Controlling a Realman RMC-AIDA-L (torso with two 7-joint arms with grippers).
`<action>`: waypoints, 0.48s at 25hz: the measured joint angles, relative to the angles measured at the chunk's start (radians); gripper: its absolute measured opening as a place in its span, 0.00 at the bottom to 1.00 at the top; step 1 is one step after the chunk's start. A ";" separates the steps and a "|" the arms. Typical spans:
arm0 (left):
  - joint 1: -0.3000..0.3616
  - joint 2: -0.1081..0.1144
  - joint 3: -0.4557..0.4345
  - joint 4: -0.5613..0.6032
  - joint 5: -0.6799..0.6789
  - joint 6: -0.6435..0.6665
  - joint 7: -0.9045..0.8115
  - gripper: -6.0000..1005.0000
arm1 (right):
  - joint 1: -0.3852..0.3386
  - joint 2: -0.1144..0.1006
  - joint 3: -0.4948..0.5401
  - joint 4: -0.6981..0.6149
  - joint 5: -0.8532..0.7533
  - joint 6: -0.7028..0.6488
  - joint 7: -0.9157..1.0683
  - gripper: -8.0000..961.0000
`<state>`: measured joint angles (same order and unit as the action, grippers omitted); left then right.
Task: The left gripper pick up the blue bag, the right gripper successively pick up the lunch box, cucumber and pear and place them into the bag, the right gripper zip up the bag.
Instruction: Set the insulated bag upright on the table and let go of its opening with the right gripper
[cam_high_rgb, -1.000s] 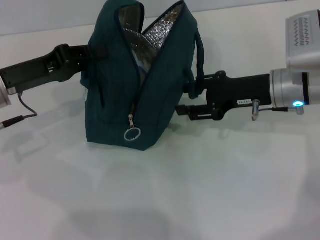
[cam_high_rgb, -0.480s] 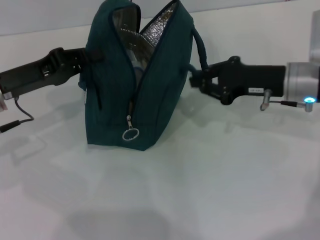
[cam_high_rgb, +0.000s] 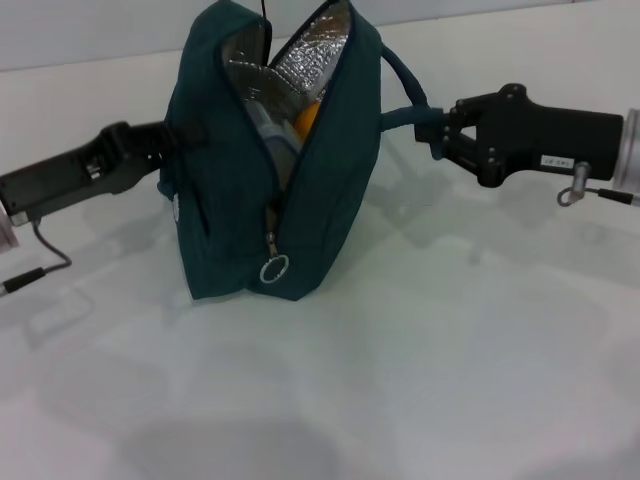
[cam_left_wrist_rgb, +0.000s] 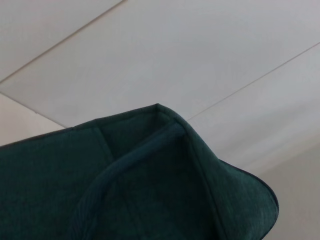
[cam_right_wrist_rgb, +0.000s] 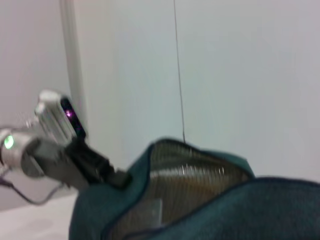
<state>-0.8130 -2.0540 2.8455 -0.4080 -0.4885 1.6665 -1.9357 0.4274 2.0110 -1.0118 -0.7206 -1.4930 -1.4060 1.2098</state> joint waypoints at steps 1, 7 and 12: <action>0.004 -0.001 0.000 0.000 0.001 0.000 0.004 0.09 | -0.001 -0.001 0.008 -0.001 0.003 -0.018 -0.001 0.08; 0.056 -0.021 0.000 0.004 -0.026 0.018 0.056 0.09 | -0.003 -0.008 0.104 -0.027 0.018 -0.193 0.004 0.08; 0.106 -0.021 0.000 0.055 -0.051 0.023 0.108 0.09 | -0.009 -0.019 0.178 -0.044 0.019 -0.265 0.011 0.08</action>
<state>-0.7066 -2.0751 2.8456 -0.3534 -0.5399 1.6900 -1.8276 0.4180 1.9918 -0.8342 -0.7642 -1.4741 -1.6710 1.2203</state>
